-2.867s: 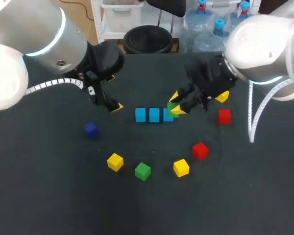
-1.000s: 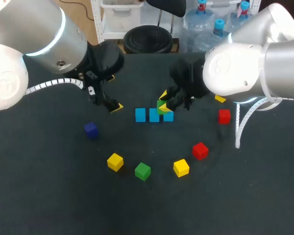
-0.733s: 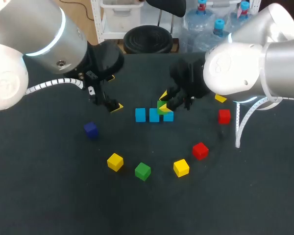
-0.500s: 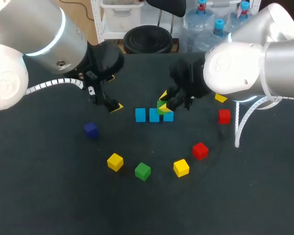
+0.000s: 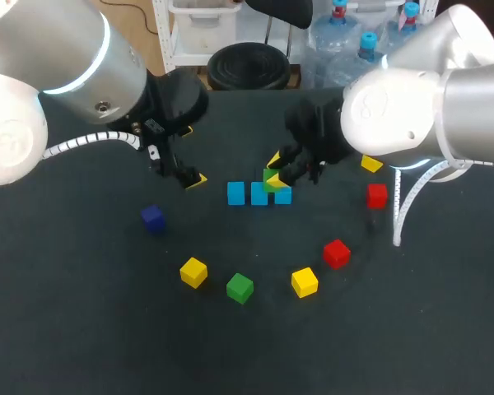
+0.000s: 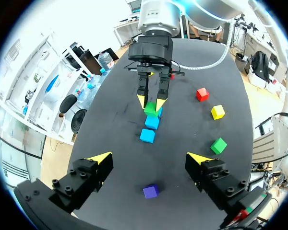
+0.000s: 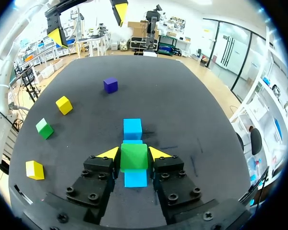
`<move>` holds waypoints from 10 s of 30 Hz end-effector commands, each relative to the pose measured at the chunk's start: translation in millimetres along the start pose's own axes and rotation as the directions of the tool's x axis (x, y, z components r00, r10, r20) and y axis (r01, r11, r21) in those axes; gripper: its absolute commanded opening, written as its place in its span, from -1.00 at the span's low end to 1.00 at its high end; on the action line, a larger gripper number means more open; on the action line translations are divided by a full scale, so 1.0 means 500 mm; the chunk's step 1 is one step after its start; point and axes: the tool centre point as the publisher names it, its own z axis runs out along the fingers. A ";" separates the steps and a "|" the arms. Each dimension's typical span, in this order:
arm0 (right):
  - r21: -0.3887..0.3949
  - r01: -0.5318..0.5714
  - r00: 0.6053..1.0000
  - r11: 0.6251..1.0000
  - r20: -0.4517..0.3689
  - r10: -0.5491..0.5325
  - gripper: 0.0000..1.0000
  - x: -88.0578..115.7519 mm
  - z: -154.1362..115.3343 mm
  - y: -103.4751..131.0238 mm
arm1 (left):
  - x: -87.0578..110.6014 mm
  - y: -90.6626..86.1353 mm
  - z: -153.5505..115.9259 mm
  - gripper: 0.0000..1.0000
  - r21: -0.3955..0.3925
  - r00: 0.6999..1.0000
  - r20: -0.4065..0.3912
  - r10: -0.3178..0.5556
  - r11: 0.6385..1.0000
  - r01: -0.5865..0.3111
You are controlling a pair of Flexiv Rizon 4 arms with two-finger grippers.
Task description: Place the blue cubes, place green cubes on the blue cubes, place the yellow cubes on the green cubes, then place the red cubes on the yellow cubes, and place purple cube on the red cubes.
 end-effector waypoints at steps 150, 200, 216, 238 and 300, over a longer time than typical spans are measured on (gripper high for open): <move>0.001 -0.108 0.962 0.994 0.252 0.104 1.00 0.051 -0.249 0.068 | -0.012 -0.208 -0.002 1.00 0.163 0.743 0.337 0.579 0.741 -0.652; 0.001 -0.108 0.962 0.994 0.252 0.104 1.00 0.051 -0.249 0.068 | 0.041 -0.340 0.207 0.74 0.243 0.752 0.251 0.610 0.712 -0.659; 0.001 -0.108 0.962 0.994 0.252 0.104 1.00 0.051 -0.249 0.068 | 0.042 -0.337 0.227 -0.01 0.262 0.759 0.245 0.603 0.712 -0.651; 0.001 -0.108 0.962 0.994 0.252 0.104 1.00 0.051 -0.249 0.068 | 0.005 -0.290 0.144 -1.00 0.277 0.824 0.185 0.536 0.776 -0.567; 0.001 -0.108 0.962 0.994 0.252 0.104 1.00 0.051 -0.249 0.068 | -0.066 0.015 0.255 -1.00 0.110 0.981 0.070 0.181 0.976 -0.188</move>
